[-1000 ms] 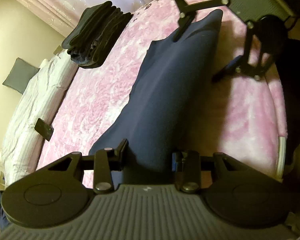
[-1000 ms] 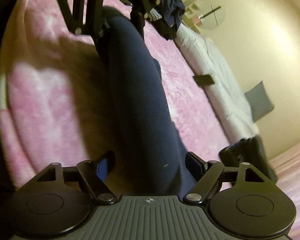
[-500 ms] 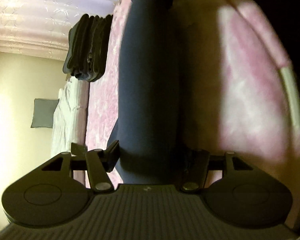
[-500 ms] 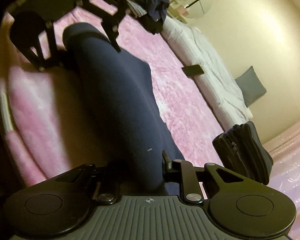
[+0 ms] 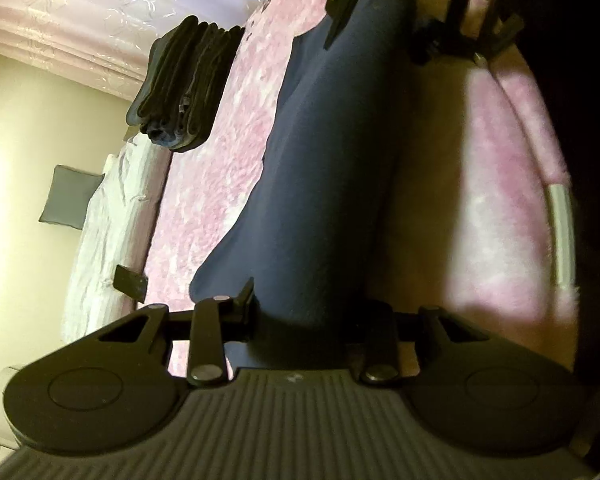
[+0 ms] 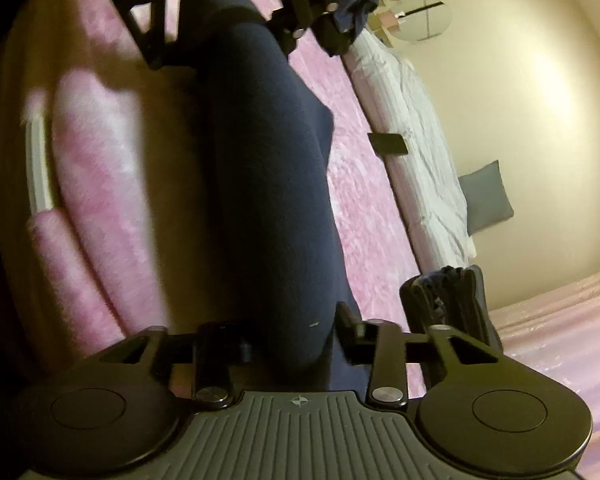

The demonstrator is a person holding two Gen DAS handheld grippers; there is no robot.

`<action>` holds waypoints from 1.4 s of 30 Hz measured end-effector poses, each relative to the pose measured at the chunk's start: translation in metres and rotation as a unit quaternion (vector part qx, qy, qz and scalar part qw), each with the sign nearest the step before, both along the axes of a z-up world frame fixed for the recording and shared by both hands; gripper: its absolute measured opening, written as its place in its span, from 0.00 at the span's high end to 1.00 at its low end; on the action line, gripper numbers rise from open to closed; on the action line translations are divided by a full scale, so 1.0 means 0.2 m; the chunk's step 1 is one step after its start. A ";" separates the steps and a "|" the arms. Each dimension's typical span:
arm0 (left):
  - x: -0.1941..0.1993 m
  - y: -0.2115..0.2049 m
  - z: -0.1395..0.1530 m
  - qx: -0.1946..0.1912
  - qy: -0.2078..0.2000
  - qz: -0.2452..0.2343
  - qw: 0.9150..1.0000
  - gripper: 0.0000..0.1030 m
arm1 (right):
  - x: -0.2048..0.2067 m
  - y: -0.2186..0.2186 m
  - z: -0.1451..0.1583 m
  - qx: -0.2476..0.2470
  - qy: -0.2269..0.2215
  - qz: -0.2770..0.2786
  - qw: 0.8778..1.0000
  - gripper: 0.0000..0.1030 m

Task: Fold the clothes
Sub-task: 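Lift the folded navy garment with both grippers and carry it toward the clothes stack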

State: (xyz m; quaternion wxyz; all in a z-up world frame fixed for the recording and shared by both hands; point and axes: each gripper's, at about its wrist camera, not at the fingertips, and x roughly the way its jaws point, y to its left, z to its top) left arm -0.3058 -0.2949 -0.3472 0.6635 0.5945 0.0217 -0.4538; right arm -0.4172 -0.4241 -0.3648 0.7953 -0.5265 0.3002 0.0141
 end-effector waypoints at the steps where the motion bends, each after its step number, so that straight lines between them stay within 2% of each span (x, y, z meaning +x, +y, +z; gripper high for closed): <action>1: 0.00 0.00 0.00 -0.001 0.001 -0.002 1.000 0.70 | 0.00 0.00 -0.01 -0.005 0.001 0.000 1.000 0.58; 5: 0.00 0.02 -0.01 -0.007 0.009 -0.004 1.000 0.70 | 0.00 0.00 -0.04 -0.023 0.007 0.001 1.000 0.58; 8: 0.00 0.03 -0.01 -0.009 0.018 -0.005 1.000 0.70 | 0.03 -0.04 -0.05 -0.019 0.007 -0.001 1.000 0.58; 9: 0.00 0.03 -0.01 -0.008 0.021 -0.004 1.000 0.70 | 0.04 -0.06 -0.06 -0.009 0.006 -0.002 1.000 0.60; 10: 0.00 0.03 0.00 -0.008 0.024 -0.004 1.000 0.70 | 0.05 -0.08 -0.05 0.003 0.003 -0.003 1.000 0.80; 14: 0.03 0.01 0.03 -0.002 0.042 -0.005 0.999 0.70 | 0.06 -0.17 -0.01 0.071 -0.014 0.004 0.997 0.81; 18: 0.08 -0.02 0.09 0.020 0.074 -0.009 0.997 0.70 | 0.12 -0.22 0.08 0.112 0.007 0.011 0.994 0.82; 23: 0.16 -0.11 0.28 0.058 0.136 0.004 0.989 0.70 | 0.24 -0.30 0.33 0.142 0.064 0.009 0.988 0.83; 27: 0.16 -0.19 0.60 0.090 0.202 0.019 0.975 0.71 | 0.25 -0.36 0.66 0.156 0.126 0.004 0.980 0.83; 31: 0.11 -0.28 0.91 0.119 0.256 0.027 0.959 0.71 | 0.14 -0.43 0.96 0.169 0.202 0.008 0.965 0.83; 34: 0.04 -0.38 1.11 0.138 0.279 0.021 0.950 0.71 | 0.06 -0.53 1.18 0.176 0.224 0.003 0.959 0.83; 37: -0.03 -0.50 1.30 0.139 0.282 0.007 0.949 0.71 | -0.04 -0.65 1.37 0.174 0.219 -0.006 0.960 0.83; 42: -0.10 -0.72 1.51 0.123 0.259 -0.016 0.958 0.71 | -0.11 -0.85 1.61 0.159 0.187 -0.029 0.969 0.83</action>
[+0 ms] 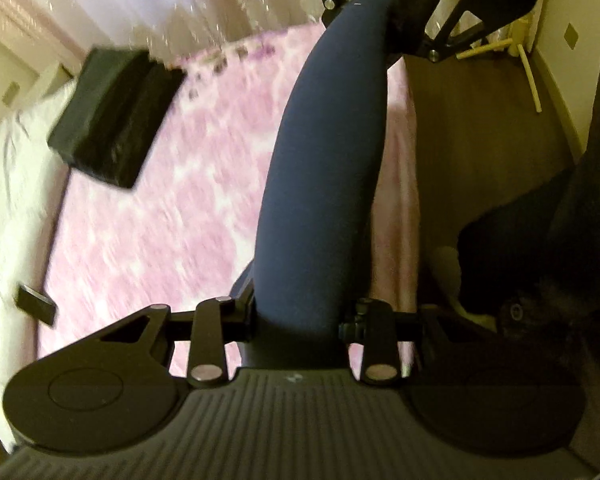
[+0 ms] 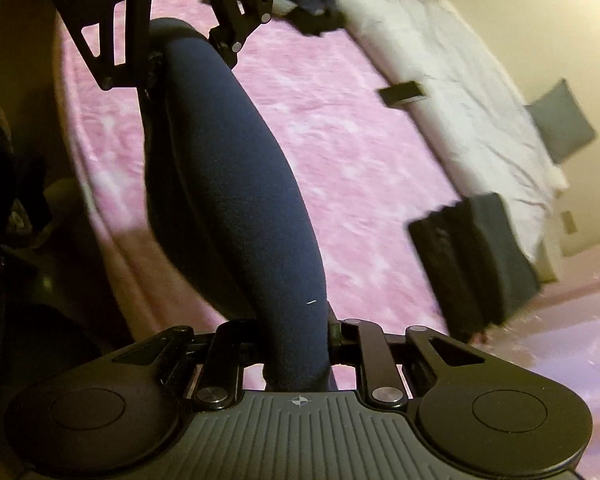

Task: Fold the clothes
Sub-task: 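Lift the folded navy garment with both grippers and carry it toward the clothes stack, then lower the navy garment onto the dark clothes stack with both grippers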

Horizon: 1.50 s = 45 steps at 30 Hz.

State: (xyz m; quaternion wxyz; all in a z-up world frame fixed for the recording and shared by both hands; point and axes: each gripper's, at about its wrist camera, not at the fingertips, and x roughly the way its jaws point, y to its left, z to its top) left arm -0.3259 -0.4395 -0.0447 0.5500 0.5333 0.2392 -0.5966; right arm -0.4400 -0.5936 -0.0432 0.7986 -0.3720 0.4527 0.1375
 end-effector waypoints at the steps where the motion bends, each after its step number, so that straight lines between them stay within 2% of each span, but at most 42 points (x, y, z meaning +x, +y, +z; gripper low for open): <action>1: 0.00 -0.05 0.03 -0.005 -0.005 -0.003 1.000 0.71 | -0.01 -0.04 0.03 -0.005 -0.006 -0.006 1.000 0.83; 6: -0.01 -0.25 0.15 -0.029 -0.030 -0.017 0.999 0.71 | -0.01 -0.23 0.15 -0.024 -0.025 -0.017 0.999 0.83; 14: 0.15 -0.38 0.21 -0.043 -0.051 -0.044 0.997 0.71 | 0.16 -0.34 0.20 -0.040 -0.029 -0.026 0.998 0.83; 22: 0.44 -0.53 0.22 -0.083 -0.039 -0.074 0.993 0.71 | 0.40 -0.41 0.28 -0.076 -0.020 -0.058 0.995 0.83; 29: 0.57 -0.67 0.22 -0.084 -0.036 -0.088 0.992 0.71 | 0.55 -0.53 0.31 -0.078 -0.006 -0.065 0.995 0.83; 36: 0.64 -0.86 0.18 -0.072 -0.036 -0.062 0.995 0.71 | 0.65 -0.71 0.27 -0.065 -0.002 -0.035 0.997 0.83; 41: 0.66 -1.04 0.14 -0.054 -0.036 -0.013 0.998 0.71 | 0.72 -0.94 0.22 -0.044 0.002 0.014 0.999 0.83; 45: 0.68 -1.21 0.17 -0.045 -0.028 0.027 0.998 0.71 | 0.80 -1.17 0.23 -0.027 -0.002 0.053 0.998 0.83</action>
